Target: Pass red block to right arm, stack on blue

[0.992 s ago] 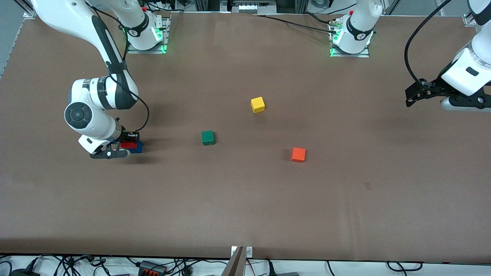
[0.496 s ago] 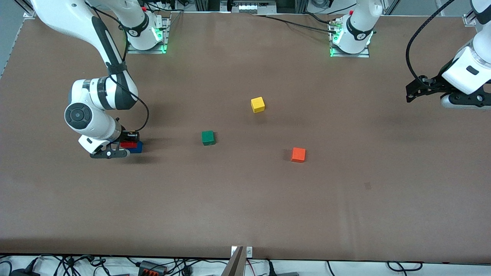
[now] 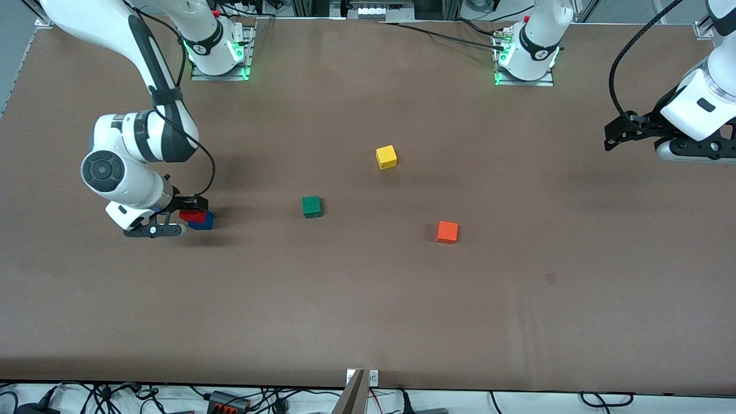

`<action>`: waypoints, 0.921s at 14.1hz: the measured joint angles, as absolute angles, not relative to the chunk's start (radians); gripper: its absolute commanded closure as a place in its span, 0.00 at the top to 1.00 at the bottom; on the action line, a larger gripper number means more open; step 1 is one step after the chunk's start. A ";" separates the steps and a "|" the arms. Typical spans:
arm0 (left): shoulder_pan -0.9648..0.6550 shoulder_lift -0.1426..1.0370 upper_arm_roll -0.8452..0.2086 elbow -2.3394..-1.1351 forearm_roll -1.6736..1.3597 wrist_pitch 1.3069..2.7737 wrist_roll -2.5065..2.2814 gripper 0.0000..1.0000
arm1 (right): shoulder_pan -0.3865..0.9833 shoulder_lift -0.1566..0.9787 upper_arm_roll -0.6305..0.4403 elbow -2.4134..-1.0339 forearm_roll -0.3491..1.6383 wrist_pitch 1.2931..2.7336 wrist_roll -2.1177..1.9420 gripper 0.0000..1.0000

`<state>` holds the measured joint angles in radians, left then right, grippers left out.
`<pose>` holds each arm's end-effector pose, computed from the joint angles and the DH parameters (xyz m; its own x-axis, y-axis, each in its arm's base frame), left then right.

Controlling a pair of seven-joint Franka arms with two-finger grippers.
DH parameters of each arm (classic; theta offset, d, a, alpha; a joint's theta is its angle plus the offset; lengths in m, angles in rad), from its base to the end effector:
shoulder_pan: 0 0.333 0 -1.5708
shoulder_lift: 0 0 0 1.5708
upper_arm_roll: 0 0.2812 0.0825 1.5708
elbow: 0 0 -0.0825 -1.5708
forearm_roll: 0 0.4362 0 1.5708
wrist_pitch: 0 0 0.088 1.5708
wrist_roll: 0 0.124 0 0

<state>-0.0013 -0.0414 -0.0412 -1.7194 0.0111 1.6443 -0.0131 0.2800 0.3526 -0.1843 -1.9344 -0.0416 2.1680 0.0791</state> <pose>0.5966 -0.0244 0.5258 0.9990 -0.0301 -0.0336 -0.0306 -0.9994 -0.0132 0.6285 0.0576 0.2146 0.9933 0.0436 -0.1070 0.0547 -0.9931 0.1035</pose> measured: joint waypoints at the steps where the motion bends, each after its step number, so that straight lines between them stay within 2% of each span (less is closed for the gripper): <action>1: -0.001 -0.041 -0.041 -1.719 0.011 1.644 -0.013 1.00 | 0.280 0.339 -0.185 -1.907 -0.042 2.136 0.079 1.00; 8: -0.001 -0.042 -0.041 -1.716 0.011 1.644 -0.013 1.00 | 0.274 0.295 -0.201 -1.566 -0.041 1.775 0.078 1.00; 13: -0.002 -0.043 -0.041 -1.715 0.011 1.644 -0.013 1.00 | 0.239 0.294 -0.210 -1.430 -0.034 1.685 0.073 1.00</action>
<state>-0.0017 -0.0425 -0.0411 -1.7154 0.0111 1.6443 -0.0130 0.2387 0.2939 -0.2101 -1.4300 -0.0345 1.6855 0.0730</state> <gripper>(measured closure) 0.000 0.000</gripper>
